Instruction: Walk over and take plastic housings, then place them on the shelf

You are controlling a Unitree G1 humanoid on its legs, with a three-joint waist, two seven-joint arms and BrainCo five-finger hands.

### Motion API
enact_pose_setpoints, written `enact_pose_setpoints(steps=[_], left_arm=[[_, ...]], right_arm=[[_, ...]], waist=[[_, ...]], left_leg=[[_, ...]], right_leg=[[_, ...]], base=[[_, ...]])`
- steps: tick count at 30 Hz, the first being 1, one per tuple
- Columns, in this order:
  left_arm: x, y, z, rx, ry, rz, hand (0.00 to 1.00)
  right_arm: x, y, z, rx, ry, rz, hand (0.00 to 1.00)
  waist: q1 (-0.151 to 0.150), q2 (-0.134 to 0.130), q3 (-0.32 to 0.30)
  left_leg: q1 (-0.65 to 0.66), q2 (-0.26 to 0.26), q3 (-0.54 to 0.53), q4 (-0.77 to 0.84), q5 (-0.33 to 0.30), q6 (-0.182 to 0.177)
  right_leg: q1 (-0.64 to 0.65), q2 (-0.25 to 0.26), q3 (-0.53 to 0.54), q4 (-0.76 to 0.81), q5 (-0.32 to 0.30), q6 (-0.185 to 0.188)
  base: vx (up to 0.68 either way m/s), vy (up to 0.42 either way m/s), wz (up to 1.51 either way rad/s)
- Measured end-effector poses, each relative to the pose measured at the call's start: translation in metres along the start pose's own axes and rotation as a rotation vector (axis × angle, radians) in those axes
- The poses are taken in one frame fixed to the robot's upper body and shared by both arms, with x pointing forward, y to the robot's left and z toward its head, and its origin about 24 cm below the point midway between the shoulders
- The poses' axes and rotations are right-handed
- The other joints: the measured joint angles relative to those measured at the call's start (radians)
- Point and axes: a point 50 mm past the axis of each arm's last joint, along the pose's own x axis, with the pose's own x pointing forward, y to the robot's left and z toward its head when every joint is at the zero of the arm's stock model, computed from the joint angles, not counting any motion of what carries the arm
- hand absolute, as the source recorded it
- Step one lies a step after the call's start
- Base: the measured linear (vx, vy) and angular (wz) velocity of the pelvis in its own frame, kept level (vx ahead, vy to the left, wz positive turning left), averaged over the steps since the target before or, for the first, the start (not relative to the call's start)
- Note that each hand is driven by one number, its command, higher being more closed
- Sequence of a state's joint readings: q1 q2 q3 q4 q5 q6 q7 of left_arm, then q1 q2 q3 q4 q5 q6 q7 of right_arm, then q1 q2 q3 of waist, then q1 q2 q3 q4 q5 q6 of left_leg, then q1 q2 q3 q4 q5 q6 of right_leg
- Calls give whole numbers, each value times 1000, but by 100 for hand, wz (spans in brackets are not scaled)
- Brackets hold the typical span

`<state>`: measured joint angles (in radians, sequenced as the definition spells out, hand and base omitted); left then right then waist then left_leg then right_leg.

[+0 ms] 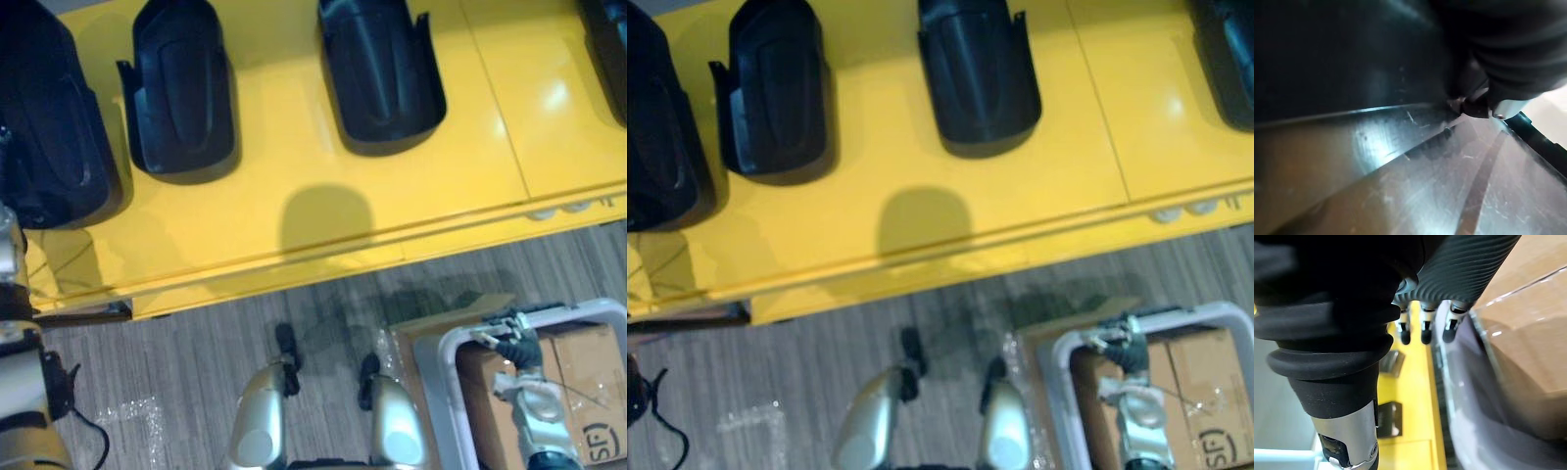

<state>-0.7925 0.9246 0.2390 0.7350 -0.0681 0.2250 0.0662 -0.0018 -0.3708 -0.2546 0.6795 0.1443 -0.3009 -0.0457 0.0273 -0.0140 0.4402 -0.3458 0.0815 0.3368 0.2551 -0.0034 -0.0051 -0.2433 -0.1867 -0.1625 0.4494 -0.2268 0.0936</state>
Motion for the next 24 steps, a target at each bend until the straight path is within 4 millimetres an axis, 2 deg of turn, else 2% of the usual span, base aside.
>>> enact_pose_setpoints(steps=[6, 11, 15, 24], left_arm=[[0, 1, -3, 15, 34, 1, 100], [1, 17, 1, 122, 41, -22, 100], [1, 20, 0, 191, 71, -75, 100], [1, 31, 4, 245, 70, -82, 100]], right_arm=[[-1, -2, -2, -6, 6, -3, 0], [-9, -7, -14, -18, 49, -10, 0], [-9, -11, -13, -23, 49, -19, 0], [-8, -21, -16, -35, 73, -28, 0]], waist=[[5, 0, 0], [12, 6, -1], [12, 20, -5], [12, 21, -5]], left_leg=[[15, -2, 1, -7, -2, -2], [32, -14, 0, -39, 1, -8], [35, -21, -4, -56, 22, 2], [31, -23, -11, -55, 23, 3]], right_leg=[[9, 0, -1, 0, -2, -1], [23, -4, -4, -12, -22, -4], [23, -5, -8, -18, -22, -4], [23, -5, -13, -20, -22, -4]], base=[[5, -7, -2], [-13, -6, 1], [-7, -3, 5], [8, 0, 1]])
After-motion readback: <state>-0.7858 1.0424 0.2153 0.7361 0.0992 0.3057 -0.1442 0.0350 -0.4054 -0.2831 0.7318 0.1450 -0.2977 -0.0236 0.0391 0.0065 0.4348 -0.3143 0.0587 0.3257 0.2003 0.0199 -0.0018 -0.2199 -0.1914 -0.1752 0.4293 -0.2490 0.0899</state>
